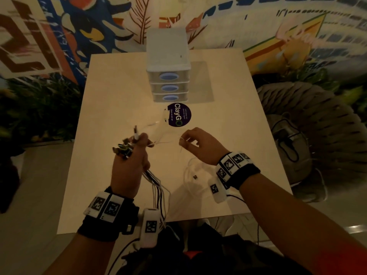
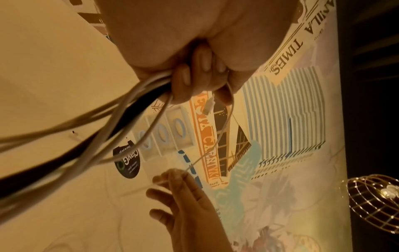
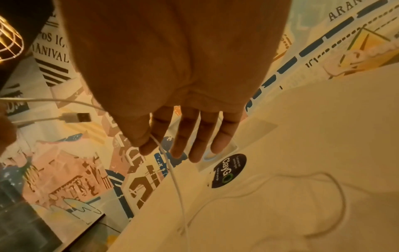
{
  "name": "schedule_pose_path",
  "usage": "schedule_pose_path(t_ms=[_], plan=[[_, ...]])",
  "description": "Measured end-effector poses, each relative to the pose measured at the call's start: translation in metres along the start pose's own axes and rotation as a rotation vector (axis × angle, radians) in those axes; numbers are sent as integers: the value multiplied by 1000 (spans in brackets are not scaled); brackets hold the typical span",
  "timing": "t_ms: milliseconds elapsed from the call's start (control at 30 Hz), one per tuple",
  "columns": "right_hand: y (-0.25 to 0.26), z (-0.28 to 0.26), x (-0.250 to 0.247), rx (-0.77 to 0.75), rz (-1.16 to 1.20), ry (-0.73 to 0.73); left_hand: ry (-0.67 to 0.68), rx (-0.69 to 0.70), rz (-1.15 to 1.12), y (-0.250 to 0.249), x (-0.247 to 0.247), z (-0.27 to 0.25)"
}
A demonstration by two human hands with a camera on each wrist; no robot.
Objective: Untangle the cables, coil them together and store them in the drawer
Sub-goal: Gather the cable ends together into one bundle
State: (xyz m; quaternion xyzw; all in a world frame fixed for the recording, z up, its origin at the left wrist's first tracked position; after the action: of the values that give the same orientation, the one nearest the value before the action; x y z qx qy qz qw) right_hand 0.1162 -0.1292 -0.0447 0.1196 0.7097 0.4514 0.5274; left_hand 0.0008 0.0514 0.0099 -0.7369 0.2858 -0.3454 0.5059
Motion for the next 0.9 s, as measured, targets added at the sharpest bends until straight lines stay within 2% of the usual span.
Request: schedule_pose_path(t_ms=[200, 400, 467, 600, 667, 800, 900], plan=[[-24, 0, -20, 79, -134, 81, -68, 77, -120, -20, -16, 3], [-40, -9, -52, 176, -115, 92, -124, 164, -62, -25, -21, 5], [-30, -8, -61, 158, -83, 52, -113, 172, 29, -24, -18, 4], [1, 2, -74, 82, 13, -57, 2, 261, 423, -24, 9, -7], [19, 7, -80, 23, -6, -87, 43, 282, 536, -22, 26, -12], [53, 13, -89, -88, -23, -139, 82, 286, 551, -13, 46, -18], [75, 13, -90, -157, -4, -121, 131, 288, 518, -12, 53, -18]])
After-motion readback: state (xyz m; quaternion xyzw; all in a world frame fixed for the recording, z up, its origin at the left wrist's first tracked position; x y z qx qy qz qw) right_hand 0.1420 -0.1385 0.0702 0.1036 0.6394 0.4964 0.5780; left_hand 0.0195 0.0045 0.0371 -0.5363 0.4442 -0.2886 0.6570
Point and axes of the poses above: each hand's wrist, its own z-axis towards the middle knuckle, its own x-axis out of the palm, y = z × x, the point moved 7 cm from there along z, towards the middle knuckle, and after that the axes turned 10 degrees about -y, right-handed, at the moved point
